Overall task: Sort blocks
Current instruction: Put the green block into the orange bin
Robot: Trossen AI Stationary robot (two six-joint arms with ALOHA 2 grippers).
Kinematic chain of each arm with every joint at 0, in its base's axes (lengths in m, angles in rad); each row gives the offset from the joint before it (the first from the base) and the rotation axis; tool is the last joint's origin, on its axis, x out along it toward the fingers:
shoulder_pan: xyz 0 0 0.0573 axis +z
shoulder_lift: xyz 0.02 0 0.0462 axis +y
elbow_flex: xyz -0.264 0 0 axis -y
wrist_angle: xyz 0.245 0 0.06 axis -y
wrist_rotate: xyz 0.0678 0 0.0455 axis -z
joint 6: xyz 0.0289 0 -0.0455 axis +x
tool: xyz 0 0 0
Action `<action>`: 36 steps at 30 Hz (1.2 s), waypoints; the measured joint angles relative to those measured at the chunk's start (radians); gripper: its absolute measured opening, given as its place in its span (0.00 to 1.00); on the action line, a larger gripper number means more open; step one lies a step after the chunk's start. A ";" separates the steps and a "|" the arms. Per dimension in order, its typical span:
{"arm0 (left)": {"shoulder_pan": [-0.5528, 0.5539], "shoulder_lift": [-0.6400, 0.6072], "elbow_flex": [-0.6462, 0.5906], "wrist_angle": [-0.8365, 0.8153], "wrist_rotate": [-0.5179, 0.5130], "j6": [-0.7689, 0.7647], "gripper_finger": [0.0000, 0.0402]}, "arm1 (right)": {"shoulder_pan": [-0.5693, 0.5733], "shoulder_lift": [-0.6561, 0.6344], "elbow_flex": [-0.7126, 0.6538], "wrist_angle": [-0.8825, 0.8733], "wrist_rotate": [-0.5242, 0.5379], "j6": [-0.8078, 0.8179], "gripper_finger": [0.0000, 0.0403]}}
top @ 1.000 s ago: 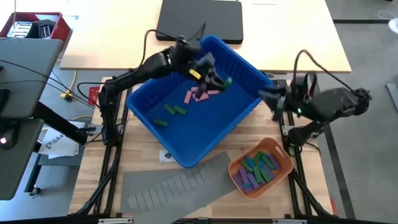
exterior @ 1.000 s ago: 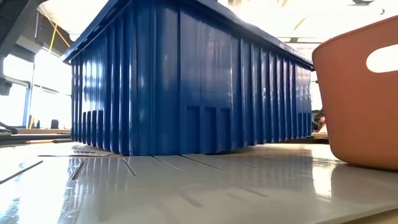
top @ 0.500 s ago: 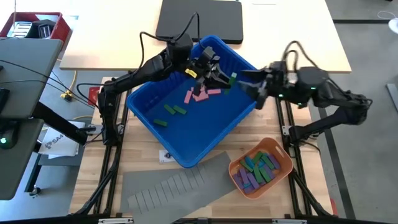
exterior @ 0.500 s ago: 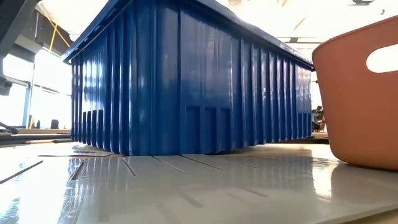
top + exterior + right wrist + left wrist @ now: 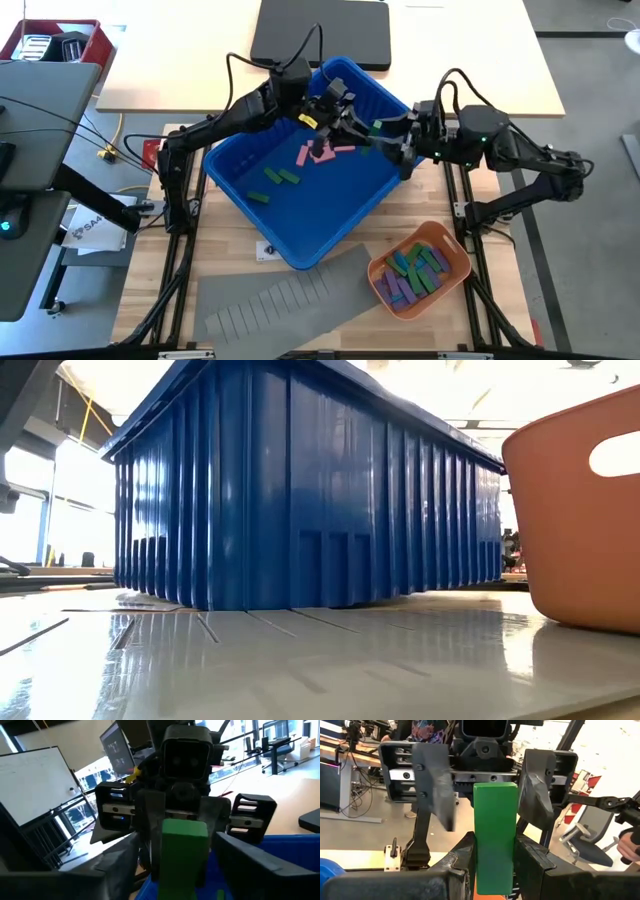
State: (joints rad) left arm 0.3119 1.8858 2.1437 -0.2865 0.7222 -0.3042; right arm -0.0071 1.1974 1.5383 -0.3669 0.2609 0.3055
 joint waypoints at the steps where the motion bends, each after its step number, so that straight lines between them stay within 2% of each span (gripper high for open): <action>1: 0.000 0.000 0.000 0.000 -0.003 -0.001 0.21 | 0.000 0.002 0.000 0.002 0.000 0.000 0.59; 5: -0.001 0.000 0.000 -0.006 -0.029 -0.008 0.21 | 0.000 0.003 0.000 0.008 0.003 -0.014 0.35; 7: -0.001 0.000 0.001 -0.009 -0.051 0.003 0.25 | -0.001 0.003 0.000 0.007 0.004 -0.007 0.23; 11: 0.007 0.000 0.002 -0.056 -0.053 -0.001 0.42 | 0.004 -0.012 0.009 -0.024 0.005 -0.001 0.24; 15: 0.046 -0.002 0.002 -0.191 -0.061 0.007 0.57 | 0.030 -0.023 0.104 -0.168 -0.020 0.127 0.24; 18: 0.080 -0.001 0.000 -0.324 -0.071 0.007 0.60 | 0.059 -0.026 0.153 -0.338 -0.120 0.218 0.24; 21: 0.113 -0.002 0.000 -0.457 -0.093 0.037 0.61 | 0.111 -0.028 0.132 -0.496 -0.189 0.341 0.24; 24: 0.137 -0.002 0.000 -0.575 -0.146 0.101 0.60 | 0.195 -0.033 0.039 -0.620 -0.257 0.491 0.24; 27: 0.153 -0.008 0.000 -0.660 -0.193 0.164 0.59 | 0.297 -0.068 -0.106 -0.638 -0.320 0.639 0.24; 36: 0.157 -0.047 0.000 -0.830 -0.246 0.263 0.59 | 0.554 -0.172 -0.624 -0.405 -0.345 1.110 0.24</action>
State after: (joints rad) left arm 0.4686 1.8385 2.1437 -1.1165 0.4767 -0.0412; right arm 0.5472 1.0255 0.9141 -0.7717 -0.0837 1.4156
